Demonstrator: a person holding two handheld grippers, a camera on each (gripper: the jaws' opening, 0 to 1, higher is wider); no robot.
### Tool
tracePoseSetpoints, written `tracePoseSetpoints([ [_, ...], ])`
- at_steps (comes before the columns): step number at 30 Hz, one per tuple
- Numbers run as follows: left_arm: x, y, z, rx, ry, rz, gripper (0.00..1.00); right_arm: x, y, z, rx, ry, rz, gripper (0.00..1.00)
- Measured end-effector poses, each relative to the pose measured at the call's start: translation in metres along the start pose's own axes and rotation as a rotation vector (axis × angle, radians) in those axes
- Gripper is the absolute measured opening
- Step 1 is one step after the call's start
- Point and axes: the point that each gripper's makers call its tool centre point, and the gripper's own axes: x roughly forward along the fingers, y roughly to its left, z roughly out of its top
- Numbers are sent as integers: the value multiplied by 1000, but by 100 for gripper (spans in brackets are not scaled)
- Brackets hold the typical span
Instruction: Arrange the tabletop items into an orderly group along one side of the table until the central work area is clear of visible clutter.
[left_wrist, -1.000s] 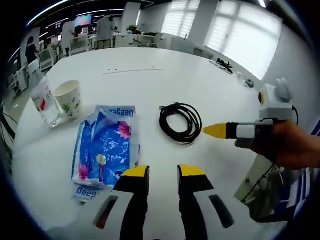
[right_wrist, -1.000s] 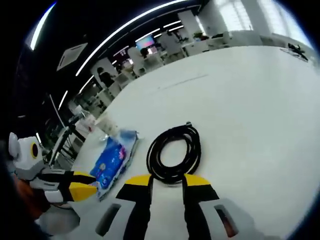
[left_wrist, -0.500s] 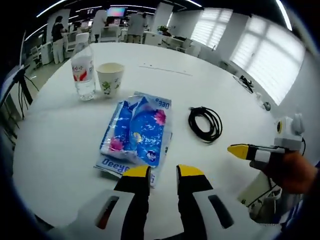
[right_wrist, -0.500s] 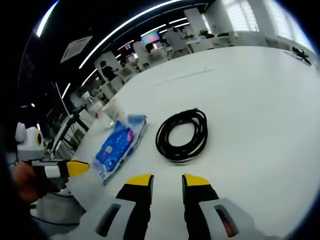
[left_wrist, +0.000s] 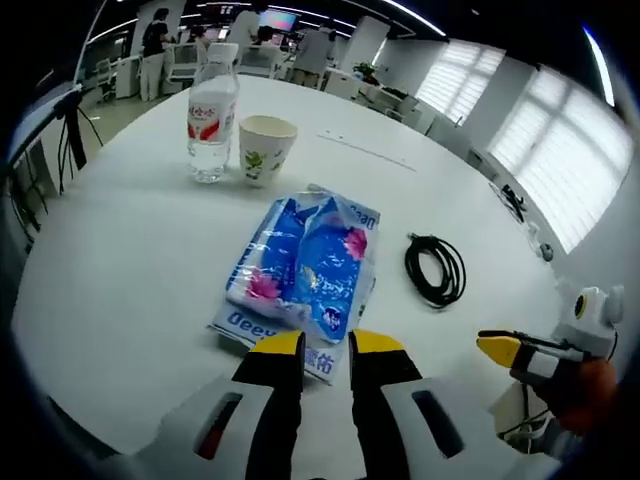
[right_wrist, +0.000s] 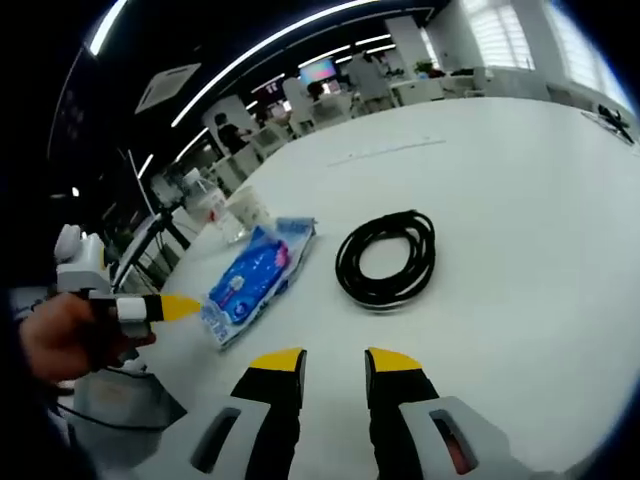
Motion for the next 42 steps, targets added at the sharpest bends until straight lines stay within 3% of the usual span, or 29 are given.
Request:
tracePoseSetpoints([
  [8, 20, 5, -4, -89, 10, 3, 18, -13, 11, -15, -44, 26, 24, 23],
  [18, 39, 15, -2, -82, 20, 20, 16, -25, 13, -27, -28, 40, 16, 24],
  [30, 35, 23, 0, -65, 26, 19, 8, -28, 10, -26, 1, 25, -9, 24],
  [42, 14, 26, -2, 65, 27, 15, 1, -15, 26, -28, 7, 33, 14, 24],
])
